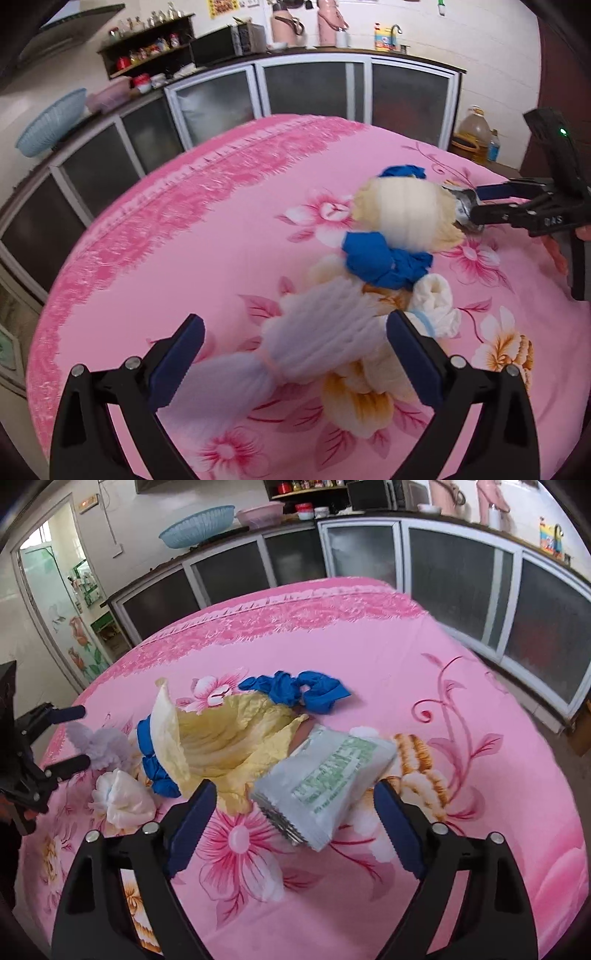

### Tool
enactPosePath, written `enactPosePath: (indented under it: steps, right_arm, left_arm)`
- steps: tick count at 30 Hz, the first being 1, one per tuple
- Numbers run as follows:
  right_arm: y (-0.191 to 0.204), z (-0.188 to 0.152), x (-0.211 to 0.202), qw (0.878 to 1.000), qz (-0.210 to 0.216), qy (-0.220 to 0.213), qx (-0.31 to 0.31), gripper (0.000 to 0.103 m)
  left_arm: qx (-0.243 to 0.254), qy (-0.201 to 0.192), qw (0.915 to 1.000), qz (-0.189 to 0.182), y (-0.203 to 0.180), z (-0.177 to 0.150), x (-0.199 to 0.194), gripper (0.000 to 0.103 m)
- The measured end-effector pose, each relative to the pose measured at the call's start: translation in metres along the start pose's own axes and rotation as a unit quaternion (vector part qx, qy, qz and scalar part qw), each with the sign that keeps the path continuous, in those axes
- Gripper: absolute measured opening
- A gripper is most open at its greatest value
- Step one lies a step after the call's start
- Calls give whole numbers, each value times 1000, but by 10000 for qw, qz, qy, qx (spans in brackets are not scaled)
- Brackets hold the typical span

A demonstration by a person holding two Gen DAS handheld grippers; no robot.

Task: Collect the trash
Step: 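Grasp the white-green packet with the right tool while the left tool grasps the lavender mesh, then carry the packet with the right tool while the left tool carries the mesh to the bin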

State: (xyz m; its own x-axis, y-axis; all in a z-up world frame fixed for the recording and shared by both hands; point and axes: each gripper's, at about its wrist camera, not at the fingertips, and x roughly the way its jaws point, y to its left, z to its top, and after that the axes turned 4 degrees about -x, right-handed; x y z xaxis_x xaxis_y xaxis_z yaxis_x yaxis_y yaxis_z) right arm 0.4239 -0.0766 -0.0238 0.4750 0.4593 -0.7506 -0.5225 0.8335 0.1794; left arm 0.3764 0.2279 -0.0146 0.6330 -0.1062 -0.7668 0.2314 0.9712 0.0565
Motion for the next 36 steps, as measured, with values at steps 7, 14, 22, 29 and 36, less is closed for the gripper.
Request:
enactPosePath:
  steps: [7, 14, 22, 29, 36]
  right_arm:
    - [-3, 2, 12, 9997, 80, 212, 30, 50]
    - [-5, 1, 14, 9992, 148, 356, 116, 13]
    - [8, 0, -14, 9996, 258, 130, -21, 4]
    - [15, 1, -49, 9995, 271, -167, -14, 4]
    - [17, -4, -90, 9989, 182, -437, -6, 4]
  left_arm:
    - [-38, 300, 9990, -334, -3, 2, 18, 63]
    - [-234, 291, 9973, -638, 1, 6, 16, 17]
    - [-359, 140, 9970, -672, 5, 2, -1, 5]
    - [-493, -221, 9963, -663, 10, 4, -38, 5]
    - [-606, -553, 9947, -625, 13, 3, -82, 5]
